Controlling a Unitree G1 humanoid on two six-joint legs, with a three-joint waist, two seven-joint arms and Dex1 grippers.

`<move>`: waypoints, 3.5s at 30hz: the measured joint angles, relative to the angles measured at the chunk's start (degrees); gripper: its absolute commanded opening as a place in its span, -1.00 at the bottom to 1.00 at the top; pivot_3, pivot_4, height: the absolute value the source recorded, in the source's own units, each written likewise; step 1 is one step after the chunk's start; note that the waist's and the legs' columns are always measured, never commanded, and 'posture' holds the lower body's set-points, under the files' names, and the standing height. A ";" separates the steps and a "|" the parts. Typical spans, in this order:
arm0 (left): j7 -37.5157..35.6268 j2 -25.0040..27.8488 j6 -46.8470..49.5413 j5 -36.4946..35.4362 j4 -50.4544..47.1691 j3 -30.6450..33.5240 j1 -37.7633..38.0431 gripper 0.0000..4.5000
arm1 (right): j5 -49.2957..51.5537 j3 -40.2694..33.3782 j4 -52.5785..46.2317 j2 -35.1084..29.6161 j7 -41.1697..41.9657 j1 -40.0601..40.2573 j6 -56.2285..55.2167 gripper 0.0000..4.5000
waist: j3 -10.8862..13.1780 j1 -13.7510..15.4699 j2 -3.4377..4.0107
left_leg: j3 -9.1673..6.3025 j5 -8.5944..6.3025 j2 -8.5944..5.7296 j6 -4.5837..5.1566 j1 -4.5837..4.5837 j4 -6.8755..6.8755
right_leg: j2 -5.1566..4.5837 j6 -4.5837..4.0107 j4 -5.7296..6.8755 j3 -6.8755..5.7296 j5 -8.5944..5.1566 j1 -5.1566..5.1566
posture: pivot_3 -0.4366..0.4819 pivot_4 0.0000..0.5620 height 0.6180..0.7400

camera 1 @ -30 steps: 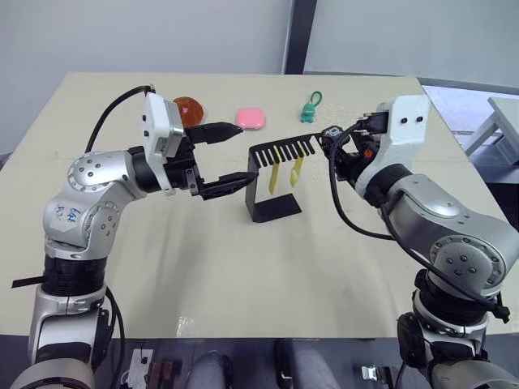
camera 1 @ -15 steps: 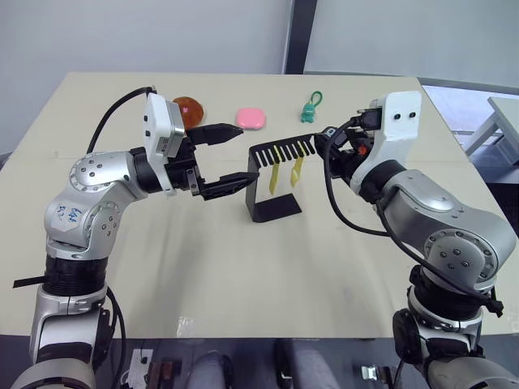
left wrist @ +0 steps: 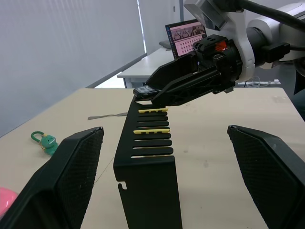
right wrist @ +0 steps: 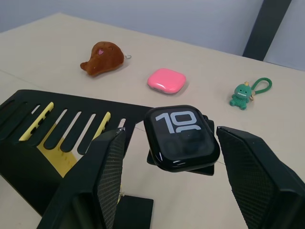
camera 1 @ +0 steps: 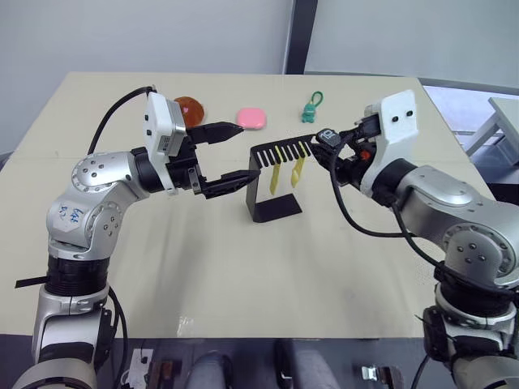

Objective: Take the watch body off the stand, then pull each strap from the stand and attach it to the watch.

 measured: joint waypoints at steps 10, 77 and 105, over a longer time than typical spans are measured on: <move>0.54 -0.03 0.56 -0.03 -1.56 0.06 0.01 1.00 | -1.33 -0.06 4.40 -0.86 4.78 0.01 -2.02 0.44 | 0.00 0.00 0.00 | 0.00 0.00 0.01 0.00 0.00 0.00 | 0.00 0.00 0.01 0.00 0.00 0.00 | -0.05 -0.47 1.00; -8.41 4.15 2.00 -2.56 -9.76 -4.56 6.53 1.00 | -5.87 -14.24 -11.10 -0.06 2.33 33.94 -5.86 -0.28 | 0.00 0.40 0.02 | 0.00 0.01 0.02 -0.06 0.10 -0.04 | 0.20 0.00 -0.02 0.14 0.02 0.07 | -0.05 -0.47 1.00; -10.57 3.98 -2.79 3.27 -8.57 -7.46 11.28 1.00 | -21.90 -4.42 12.18 2.78 9.63 35.16 -24.48 -0.28 | 0.00 0.36 0.02 | -0.03 0.01 0.01 -0.04 0.06 0.02 | 0.18 0.00 0.00 0.15 0.02 0.06 | -0.05 -0.47 1.00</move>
